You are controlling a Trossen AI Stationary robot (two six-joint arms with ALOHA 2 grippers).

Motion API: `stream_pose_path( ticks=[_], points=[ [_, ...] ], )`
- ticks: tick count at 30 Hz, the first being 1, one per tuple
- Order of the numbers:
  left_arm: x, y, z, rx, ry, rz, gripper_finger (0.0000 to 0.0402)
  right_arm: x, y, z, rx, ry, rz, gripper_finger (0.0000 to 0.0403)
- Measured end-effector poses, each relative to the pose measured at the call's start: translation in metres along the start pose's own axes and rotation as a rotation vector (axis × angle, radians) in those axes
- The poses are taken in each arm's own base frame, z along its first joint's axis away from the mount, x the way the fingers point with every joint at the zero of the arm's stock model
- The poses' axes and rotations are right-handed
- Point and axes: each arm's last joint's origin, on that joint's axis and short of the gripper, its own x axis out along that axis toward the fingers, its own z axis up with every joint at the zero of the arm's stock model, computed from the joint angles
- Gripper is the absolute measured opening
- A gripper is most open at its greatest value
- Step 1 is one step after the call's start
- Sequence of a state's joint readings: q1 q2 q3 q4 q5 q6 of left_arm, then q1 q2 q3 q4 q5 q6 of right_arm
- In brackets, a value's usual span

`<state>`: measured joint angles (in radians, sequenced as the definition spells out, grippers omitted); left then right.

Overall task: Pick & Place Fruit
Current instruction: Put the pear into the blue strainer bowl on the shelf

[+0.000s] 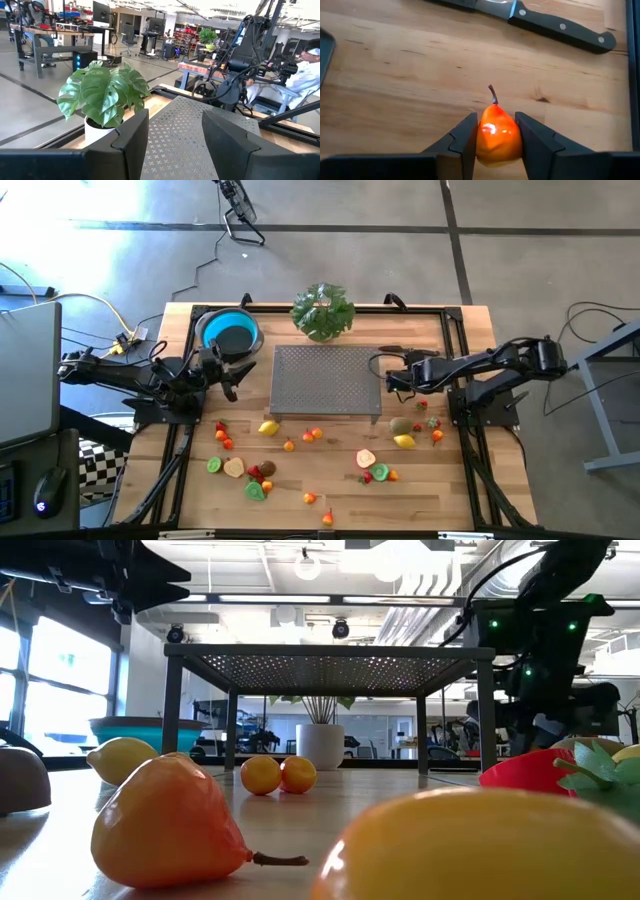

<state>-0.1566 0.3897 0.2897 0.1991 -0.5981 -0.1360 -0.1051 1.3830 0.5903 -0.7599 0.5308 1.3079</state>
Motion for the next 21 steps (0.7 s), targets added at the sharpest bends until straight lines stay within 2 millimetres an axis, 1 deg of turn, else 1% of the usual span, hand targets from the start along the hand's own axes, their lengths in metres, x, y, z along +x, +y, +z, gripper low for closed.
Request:
stream_pose_path(
  ticks=[6, 15, 21],
  points=[
    [0.0000, 0.0001, 0.0000, 0.000, 0.000, 0.003, 0.0179, -0.0001, 0.0004, -0.0018, -0.003, 0.061, 0.016, 0.0130],
    [0.0000, 0.0001, 0.0000, 0.000, 0.000, 0.003, 0.0179, -0.0001, 0.0004, -0.0018, -0.005, 0.062, 0.016, 0.0136],
    [0.0000, 0.0000, -0.0001, 0.000, 0.000, 0.002, 0.0179, -0.0001, 0.0005, -0.0019, -0.007, 0.064, 0.017, 0.0169]
  ],
)
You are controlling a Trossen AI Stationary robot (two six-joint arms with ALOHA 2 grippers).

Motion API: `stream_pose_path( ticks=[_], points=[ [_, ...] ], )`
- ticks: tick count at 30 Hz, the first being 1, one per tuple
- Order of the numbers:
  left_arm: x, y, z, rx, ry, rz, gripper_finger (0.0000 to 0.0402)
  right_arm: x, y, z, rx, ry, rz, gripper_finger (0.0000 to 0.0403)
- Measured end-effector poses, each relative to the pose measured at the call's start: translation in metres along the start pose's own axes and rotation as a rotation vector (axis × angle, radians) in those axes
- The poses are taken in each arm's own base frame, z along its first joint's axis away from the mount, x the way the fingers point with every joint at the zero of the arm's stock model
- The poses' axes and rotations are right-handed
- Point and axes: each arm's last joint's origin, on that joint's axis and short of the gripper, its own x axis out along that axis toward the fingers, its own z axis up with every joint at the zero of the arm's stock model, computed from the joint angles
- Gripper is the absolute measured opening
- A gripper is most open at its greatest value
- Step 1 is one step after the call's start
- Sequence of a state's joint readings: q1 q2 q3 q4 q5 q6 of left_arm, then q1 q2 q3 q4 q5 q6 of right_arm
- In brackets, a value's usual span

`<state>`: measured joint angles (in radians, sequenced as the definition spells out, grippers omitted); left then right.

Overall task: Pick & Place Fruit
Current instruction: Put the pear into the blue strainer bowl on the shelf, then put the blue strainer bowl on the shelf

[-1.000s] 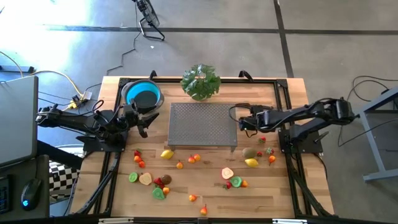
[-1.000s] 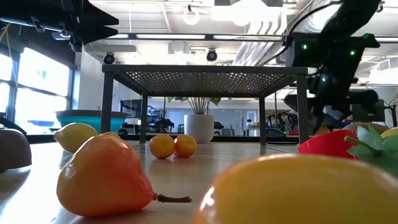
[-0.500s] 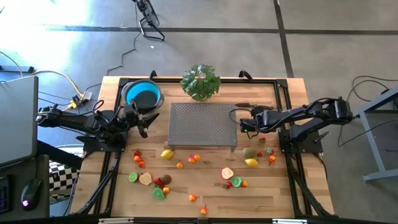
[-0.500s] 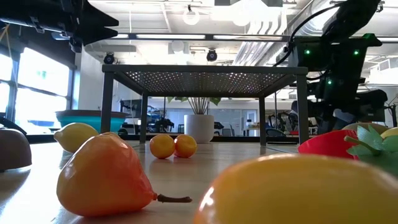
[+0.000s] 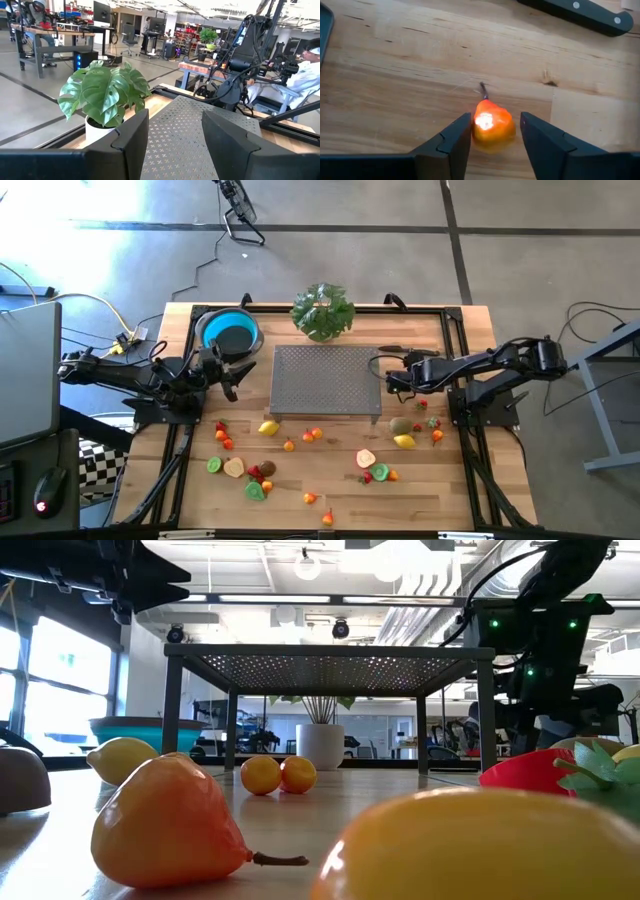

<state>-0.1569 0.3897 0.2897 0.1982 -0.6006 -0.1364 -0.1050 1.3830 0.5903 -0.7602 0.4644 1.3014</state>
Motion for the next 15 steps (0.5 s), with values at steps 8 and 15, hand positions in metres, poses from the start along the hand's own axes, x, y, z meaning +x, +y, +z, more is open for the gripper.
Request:
stream_pose_path(
  ticks=[8, 15],
  points=[
    [0.000, 0.000, 0.000, 0.000, 0.000, 0.000, 0.0179, -0.006, -0.003, 0.004, -0.040, -0.043, 0.025, 0.0170],
    [0.000, 0.000, 0.000, 0.000, 0.000, 0.000, 0.0179, -0.028, -0.013, 0.012, -0.054, -0.085, 0.146, 0.0098]
  ],
)
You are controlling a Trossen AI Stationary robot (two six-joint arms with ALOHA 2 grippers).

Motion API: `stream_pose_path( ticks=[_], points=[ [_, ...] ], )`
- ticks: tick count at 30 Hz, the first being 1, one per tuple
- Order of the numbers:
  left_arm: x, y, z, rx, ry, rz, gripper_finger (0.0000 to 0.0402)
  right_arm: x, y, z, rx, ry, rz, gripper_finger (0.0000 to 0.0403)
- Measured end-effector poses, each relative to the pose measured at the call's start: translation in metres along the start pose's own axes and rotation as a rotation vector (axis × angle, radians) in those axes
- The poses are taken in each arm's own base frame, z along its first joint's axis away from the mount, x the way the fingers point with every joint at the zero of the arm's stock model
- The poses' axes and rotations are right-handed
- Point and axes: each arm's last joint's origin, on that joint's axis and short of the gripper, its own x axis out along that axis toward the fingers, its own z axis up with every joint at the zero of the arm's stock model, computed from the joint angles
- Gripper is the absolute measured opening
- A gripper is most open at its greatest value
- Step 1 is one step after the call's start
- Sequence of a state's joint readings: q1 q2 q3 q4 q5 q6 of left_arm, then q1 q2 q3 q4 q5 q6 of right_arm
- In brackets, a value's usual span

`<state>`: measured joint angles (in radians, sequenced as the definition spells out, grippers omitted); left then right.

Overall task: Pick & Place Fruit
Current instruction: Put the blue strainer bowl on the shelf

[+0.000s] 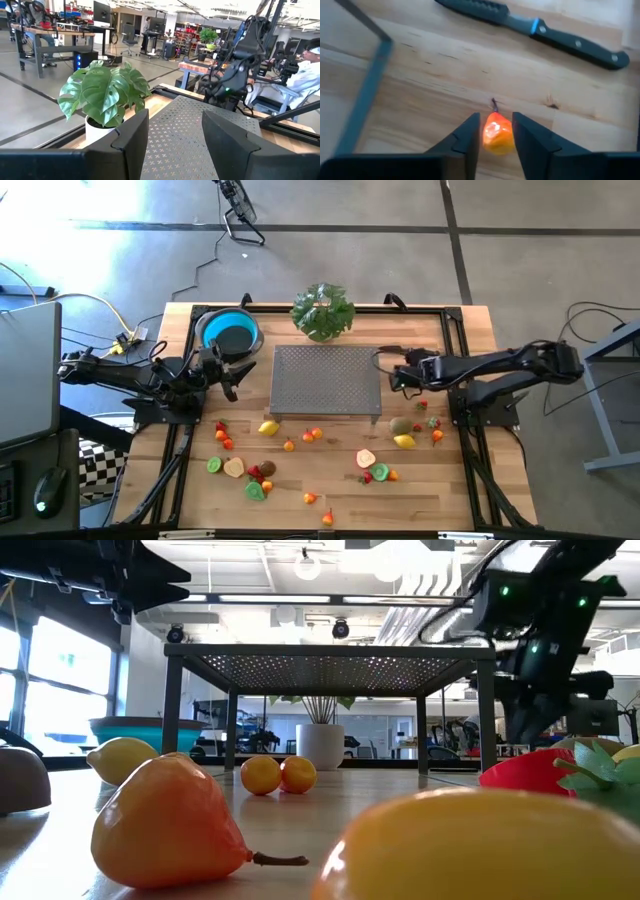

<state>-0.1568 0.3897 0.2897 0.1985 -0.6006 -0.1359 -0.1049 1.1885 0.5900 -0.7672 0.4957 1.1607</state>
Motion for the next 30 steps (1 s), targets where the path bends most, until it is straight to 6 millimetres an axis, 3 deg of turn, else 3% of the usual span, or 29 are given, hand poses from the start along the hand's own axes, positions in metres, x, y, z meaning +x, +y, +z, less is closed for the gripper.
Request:
stream_pose_path(
  ticks=[11, 21, 27, 30],
  points=[
    [0.000, 0.000, 0.000, 0.013, 0.000, 0.000, 0.0179, -0.045, -0.020, 0.017, -0.044, -0.161, 0.282, 0.0035],
    [0.000, 0.002, -0.007, 0.097, 0.059, 0.022, 0.0179, -0.078, -0.030, 0.033, -0.116, -0.395, 0.523, 0.0029],
    [-0.001, 0.002, -0.010, 0.130, 0.108, 0.033, 0.0179, -0.085, -0.028, 0.037, -0.115, -0.459, 0.581, 0.0030],
    [-0.002, 0.002, 0.000, 0.150, 0.132, 0.054, 0.0179, -0.086, -0.027, 0.038, -0.121, -0.467, 0.598, 0.0030]
  ],
)
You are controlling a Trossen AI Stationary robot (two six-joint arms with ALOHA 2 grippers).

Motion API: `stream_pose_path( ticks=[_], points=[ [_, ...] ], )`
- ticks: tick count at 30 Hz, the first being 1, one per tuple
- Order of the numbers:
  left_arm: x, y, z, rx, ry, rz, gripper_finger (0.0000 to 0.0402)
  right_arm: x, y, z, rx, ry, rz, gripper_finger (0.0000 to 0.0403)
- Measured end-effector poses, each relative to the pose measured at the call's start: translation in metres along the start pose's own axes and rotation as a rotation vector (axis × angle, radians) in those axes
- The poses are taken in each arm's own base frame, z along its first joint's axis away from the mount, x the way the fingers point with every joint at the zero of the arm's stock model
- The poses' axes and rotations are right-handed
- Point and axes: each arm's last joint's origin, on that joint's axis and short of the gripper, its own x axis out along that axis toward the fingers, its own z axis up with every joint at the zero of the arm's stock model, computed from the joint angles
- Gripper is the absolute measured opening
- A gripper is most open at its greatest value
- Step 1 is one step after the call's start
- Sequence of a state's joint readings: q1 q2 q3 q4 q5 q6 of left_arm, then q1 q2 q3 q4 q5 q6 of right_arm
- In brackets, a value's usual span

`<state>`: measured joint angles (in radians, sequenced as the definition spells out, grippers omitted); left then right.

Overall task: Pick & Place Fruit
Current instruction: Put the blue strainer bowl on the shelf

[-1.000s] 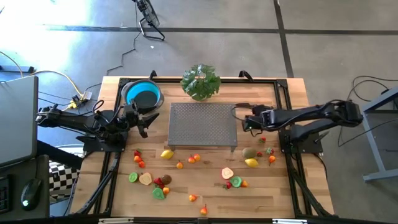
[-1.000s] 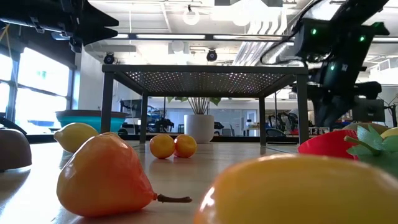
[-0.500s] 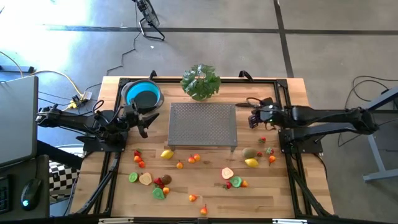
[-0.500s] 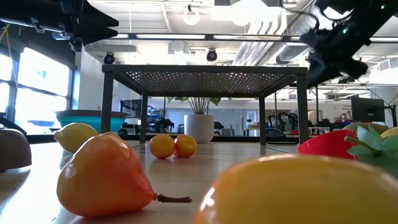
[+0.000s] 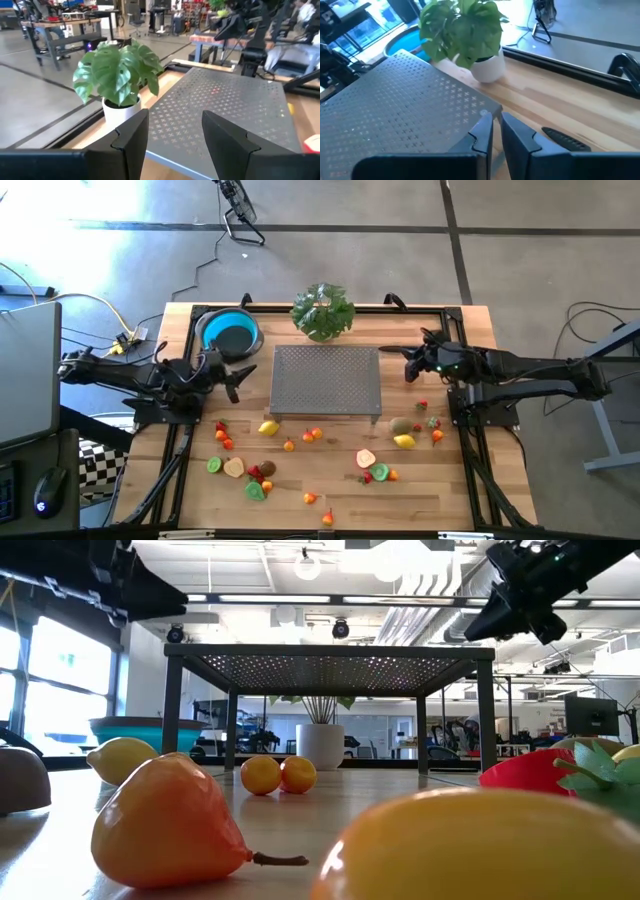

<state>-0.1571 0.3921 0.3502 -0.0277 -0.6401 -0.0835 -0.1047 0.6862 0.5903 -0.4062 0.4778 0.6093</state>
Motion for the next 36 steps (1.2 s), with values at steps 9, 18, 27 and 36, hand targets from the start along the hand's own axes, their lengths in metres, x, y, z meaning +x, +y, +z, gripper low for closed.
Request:
stream_pose_path(
  ticks=[9, 18, 27, 36],
  points=[
    [0.000, 0.000, 0.036, 0.172, 0.253, 0.153, 0.0179, 0.001, 0.002, 0.001, -0.003, -0.006, 0.021, 0.0030],
    [0.015, -0.012, 0.035, 0.308, 0.626, 0.209, 0.0179, 0.001, 0.002, 0.001, -0.004, -0.007, 0.022, 0.0030],
    [0.026, -0.021, 0.013, 0.389, 0.905, 0.228, 0.0179, 0.001, 0.002, 0.001, -0.003, -0.007, 0.022, 0.0030],
    [0.026, -0.020, 0.012, 0.261, 0.911, 0.275, 0.0179, 0.001, 0.002, 0.002, -0.024, -0.010, 0.024, 0.0030]
  ],
)
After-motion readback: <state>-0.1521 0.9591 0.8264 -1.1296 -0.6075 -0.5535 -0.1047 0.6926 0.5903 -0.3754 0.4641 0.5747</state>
